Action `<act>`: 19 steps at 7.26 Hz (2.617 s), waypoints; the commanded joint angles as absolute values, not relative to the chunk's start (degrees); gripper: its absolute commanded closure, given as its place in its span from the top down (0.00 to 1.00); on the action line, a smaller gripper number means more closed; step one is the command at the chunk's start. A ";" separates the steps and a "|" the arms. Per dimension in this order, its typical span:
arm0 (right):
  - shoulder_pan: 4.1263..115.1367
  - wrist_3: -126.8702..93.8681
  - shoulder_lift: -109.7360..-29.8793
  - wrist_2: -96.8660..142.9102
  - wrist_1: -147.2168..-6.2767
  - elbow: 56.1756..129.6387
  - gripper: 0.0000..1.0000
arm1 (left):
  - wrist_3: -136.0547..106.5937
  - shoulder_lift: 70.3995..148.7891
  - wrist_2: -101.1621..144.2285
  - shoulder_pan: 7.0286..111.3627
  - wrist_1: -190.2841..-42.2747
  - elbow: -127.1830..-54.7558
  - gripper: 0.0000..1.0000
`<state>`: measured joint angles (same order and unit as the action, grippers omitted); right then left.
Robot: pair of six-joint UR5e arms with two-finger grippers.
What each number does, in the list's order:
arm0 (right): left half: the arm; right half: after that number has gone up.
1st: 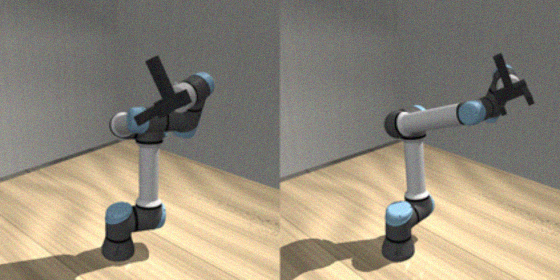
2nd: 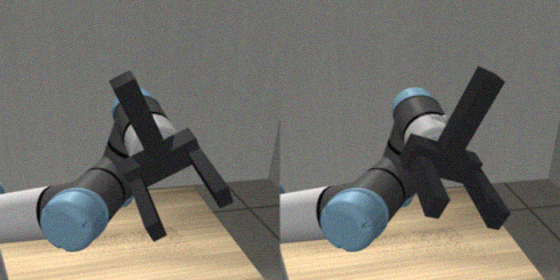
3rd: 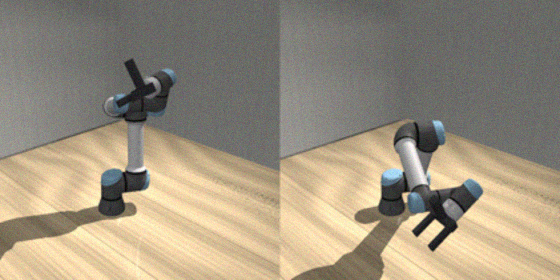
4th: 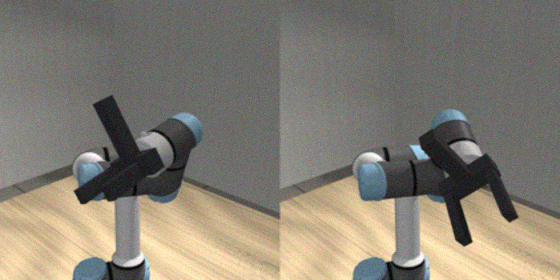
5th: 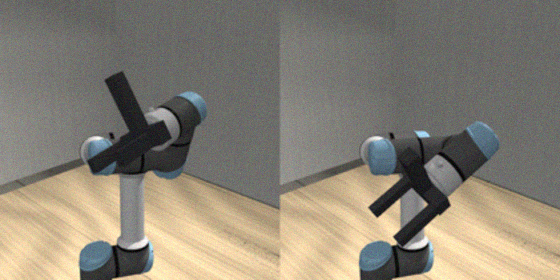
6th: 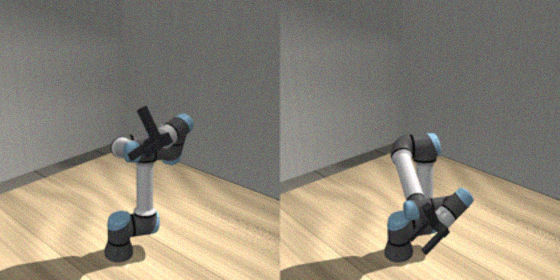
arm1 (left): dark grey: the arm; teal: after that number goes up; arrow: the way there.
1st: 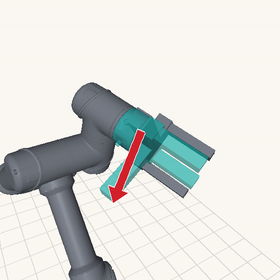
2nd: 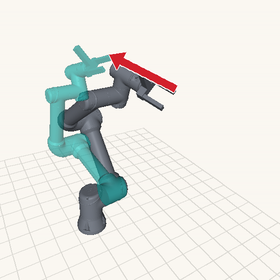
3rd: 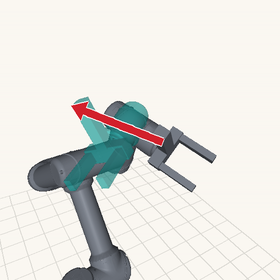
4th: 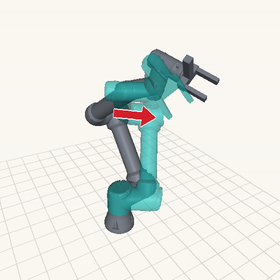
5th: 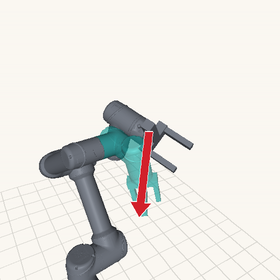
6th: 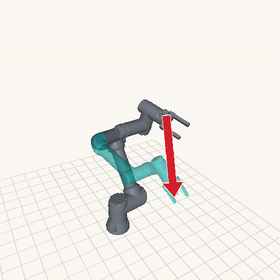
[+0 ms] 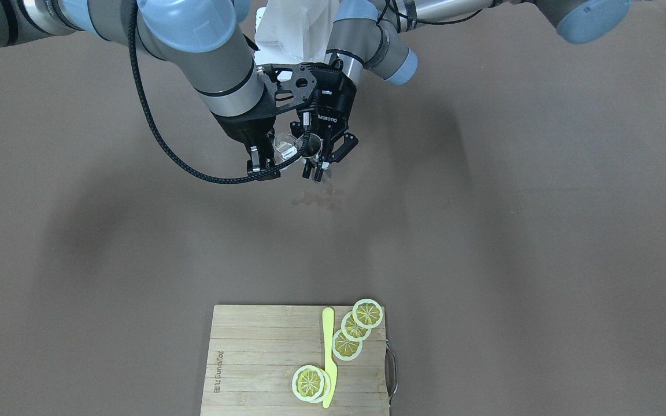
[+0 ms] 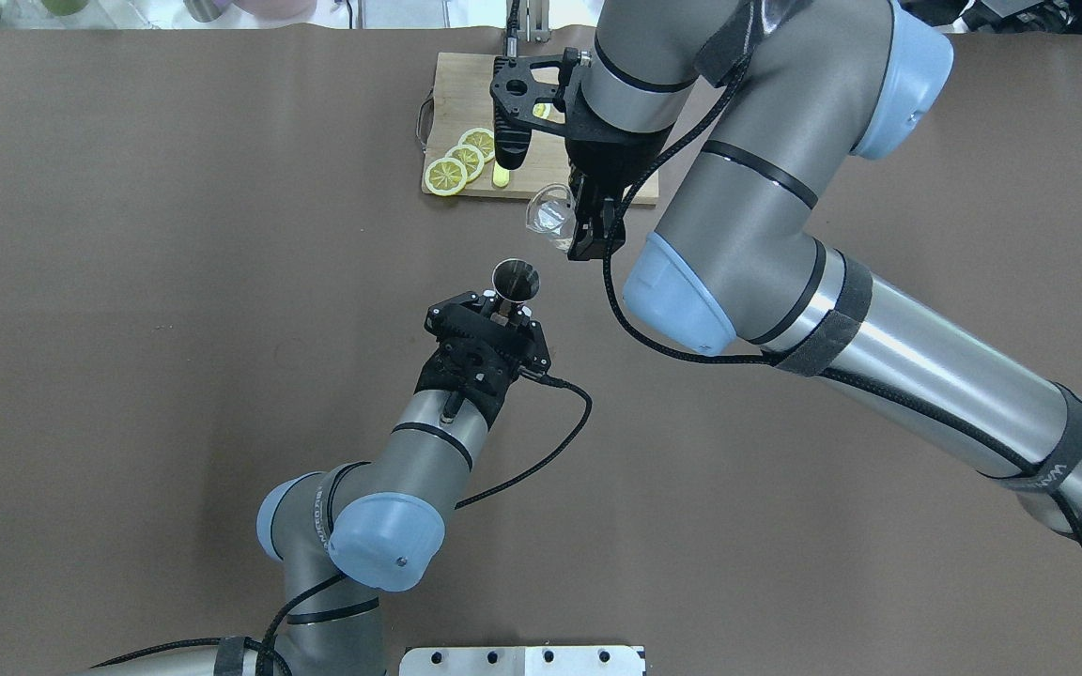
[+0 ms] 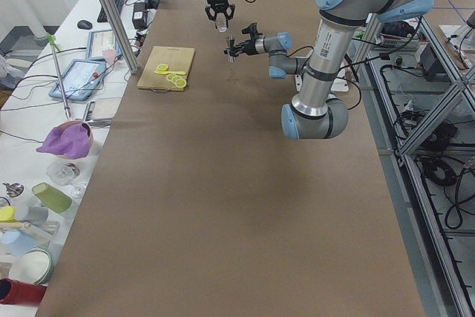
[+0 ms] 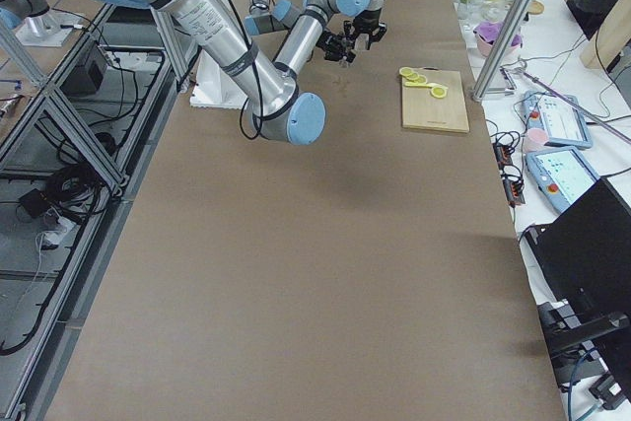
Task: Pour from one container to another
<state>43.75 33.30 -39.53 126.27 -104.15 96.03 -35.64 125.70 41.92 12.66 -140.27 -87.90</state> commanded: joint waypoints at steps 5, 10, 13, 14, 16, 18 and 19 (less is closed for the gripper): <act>42.81 34.54 -38.85 124.28 -107.04 95.89 0.00 | -35.42 125.77 41.92 12.57 -138.88 -87.36 0.00; 41.49 35.42 -36.04 122.62 -108.37 92.46 0.00 | -35.42 125.86 41.84 12.57 -138.43 -87.54 0.00; 41.22 37.69 -35.95 122.61 -109.42 92.81 0.00 | -35.42 125.95 41.84 12.57 -138.52 -87.54 0.00; 41.22 38.66 -35.95 122.52 -109.95 92.90 0.00 | -35.42 125.95 41.84 12.57 -138.43 -87.54 0.00; 41.05 39.02 -36.12 122.43 -109.95 93.77 0.00 | -35.42 125.86 41.84 12.57 -138.43 -87.54 0.00; 40.87 40.24 -36.73 122.34 -111.17 95.35 0.00 | -35.42 125.95 41.84 12.57 -138.43 -87.54 0.00; 40.87 43.13 -36.91 121.30 -113.10 96.41 0.00 | -35.42 125.95 41.84 12.57 -138.51 -87.54 0.00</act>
<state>40.93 40.42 -36.59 122.16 -111.15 95.09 -35.42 125.93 41.84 12.57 -138.44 -87.54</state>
